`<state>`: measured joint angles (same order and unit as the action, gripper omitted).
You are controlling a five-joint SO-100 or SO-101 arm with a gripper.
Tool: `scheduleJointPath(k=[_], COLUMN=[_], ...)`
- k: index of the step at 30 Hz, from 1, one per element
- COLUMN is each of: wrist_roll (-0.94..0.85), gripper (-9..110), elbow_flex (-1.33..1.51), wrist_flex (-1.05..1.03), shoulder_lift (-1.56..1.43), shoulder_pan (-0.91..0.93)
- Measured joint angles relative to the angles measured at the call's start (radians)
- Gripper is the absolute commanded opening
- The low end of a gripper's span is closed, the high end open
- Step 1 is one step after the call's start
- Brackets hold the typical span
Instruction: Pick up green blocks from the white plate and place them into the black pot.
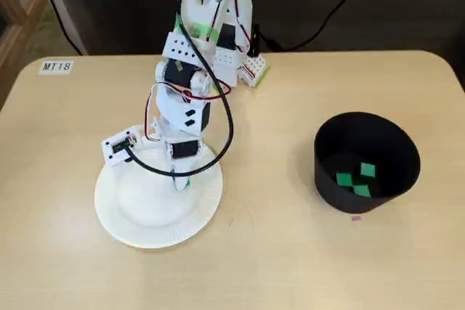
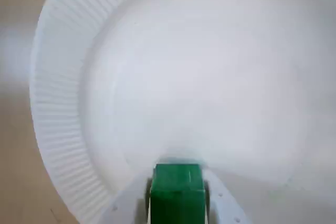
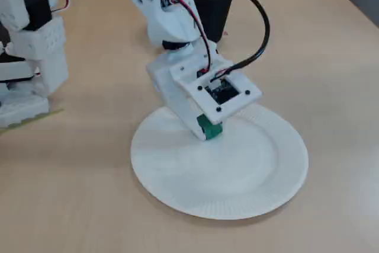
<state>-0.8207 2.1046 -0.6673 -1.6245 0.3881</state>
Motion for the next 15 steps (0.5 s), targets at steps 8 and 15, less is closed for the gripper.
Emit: scheduleJointPath(k=[8, 15], wrist_roll=[0.190, 0.416], gripper=[-2, -2], elbow_flex=[0.072, 0.095], wrist_flex=[0.114, 0.327], shoulder_lift=[-0.308, -0.591], shoulder_pan=[-0.135, -0.373])
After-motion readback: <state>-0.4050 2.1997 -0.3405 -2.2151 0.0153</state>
